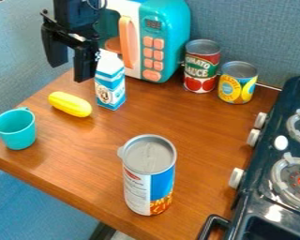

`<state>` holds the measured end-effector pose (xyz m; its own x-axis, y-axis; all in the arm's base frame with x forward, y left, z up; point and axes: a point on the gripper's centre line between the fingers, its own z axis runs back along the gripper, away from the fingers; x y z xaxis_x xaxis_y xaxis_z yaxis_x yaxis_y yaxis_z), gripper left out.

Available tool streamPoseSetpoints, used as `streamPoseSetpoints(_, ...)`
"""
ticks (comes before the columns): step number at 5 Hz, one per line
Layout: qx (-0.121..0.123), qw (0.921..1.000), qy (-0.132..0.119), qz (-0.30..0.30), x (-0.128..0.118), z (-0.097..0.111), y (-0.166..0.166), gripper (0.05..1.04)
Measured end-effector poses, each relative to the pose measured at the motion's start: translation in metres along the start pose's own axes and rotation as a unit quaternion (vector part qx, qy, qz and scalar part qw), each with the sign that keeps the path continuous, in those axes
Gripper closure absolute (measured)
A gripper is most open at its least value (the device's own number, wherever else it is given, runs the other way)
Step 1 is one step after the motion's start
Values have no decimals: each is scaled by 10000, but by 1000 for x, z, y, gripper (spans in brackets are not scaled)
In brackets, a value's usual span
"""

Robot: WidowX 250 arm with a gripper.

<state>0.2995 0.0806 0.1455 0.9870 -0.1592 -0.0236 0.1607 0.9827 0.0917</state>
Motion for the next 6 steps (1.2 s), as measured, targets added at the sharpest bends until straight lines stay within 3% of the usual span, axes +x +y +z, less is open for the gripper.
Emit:
streamPoseSetpoints(2, -73, 9999, 152, 13, 8, -7, 2, 83)
streamPoseSetpoints(3, -61, 10000, 28, 56, 18, 7, 6, 83)
streamPoseSetpoints(5, -471, 9989, 15, -41, 57, 4, 8, 83)
streamPoseSetpoints(6, -422, 9990, -151, 38, 71, 9, 13, 83)
